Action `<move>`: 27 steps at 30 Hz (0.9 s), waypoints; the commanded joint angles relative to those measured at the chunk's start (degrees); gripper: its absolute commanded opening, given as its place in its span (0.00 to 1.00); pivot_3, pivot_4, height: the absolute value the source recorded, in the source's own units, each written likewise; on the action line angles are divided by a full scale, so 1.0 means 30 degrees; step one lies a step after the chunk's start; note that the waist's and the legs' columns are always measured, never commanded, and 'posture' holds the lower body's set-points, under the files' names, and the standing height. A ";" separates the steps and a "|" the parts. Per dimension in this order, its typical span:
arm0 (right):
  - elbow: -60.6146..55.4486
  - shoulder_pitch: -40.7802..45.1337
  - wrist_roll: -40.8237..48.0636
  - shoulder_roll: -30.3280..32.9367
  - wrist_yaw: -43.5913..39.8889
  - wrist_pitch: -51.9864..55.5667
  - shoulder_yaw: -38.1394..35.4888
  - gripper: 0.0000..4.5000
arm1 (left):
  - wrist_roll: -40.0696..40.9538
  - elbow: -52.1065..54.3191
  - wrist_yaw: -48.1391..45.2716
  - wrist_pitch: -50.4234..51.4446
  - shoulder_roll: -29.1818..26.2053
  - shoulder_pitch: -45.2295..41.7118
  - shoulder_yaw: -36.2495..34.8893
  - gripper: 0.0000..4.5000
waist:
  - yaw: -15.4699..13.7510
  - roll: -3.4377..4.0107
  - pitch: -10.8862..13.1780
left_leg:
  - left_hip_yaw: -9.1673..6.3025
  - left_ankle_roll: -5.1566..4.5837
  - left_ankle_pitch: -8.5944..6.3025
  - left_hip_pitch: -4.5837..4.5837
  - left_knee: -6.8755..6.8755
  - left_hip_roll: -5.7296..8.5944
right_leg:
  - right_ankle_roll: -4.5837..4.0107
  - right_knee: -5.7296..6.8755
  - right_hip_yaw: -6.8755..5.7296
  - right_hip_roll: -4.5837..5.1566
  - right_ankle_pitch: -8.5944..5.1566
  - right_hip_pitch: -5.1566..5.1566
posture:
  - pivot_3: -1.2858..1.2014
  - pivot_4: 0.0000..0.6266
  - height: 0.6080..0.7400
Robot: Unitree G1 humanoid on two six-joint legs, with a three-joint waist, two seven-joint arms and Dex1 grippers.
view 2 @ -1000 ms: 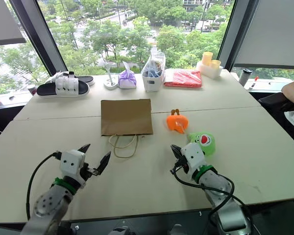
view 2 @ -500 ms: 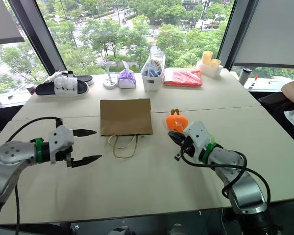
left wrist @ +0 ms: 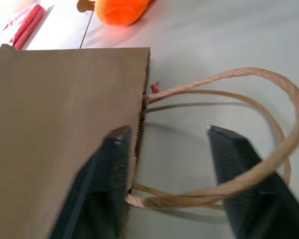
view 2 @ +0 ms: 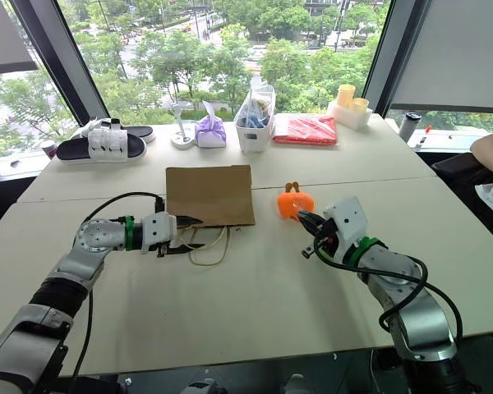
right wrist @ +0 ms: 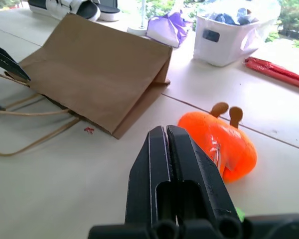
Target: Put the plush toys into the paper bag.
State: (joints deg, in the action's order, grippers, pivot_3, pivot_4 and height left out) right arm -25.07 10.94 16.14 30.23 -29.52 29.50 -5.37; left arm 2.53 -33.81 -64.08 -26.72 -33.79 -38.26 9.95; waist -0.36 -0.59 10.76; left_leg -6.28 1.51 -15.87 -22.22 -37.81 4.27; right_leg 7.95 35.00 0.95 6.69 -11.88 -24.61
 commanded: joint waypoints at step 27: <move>0.9565 0.6214 -0.3230 -0.7835 0.3549 -0.2249 0.5866 0.00 | 0.7138 1.0484 0.0903 1.6296 0.1830 -0.3103 -0.2449 0.01 | 0.0520 0.0002 0.0007 | -0.0068 0.0008 0.0008 -0.0011 -0.0036 -0.0012 | 0.0001 0.0064 0.0032 -0.0039 0.0002 -0.0040 | 0.52 0.24 1.00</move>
State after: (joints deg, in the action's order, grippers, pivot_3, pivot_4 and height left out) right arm -0.06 27.00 7.42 8.48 -19.92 25.58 12.03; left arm 22.19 -5.42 -62.33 20.69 -28.10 -47.37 4.74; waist 1.20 -0.58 10.78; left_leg -6.50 1.54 -15.85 -22.25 -37.92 4.23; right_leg 7.95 35.20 1.05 6.57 -11.88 -24.73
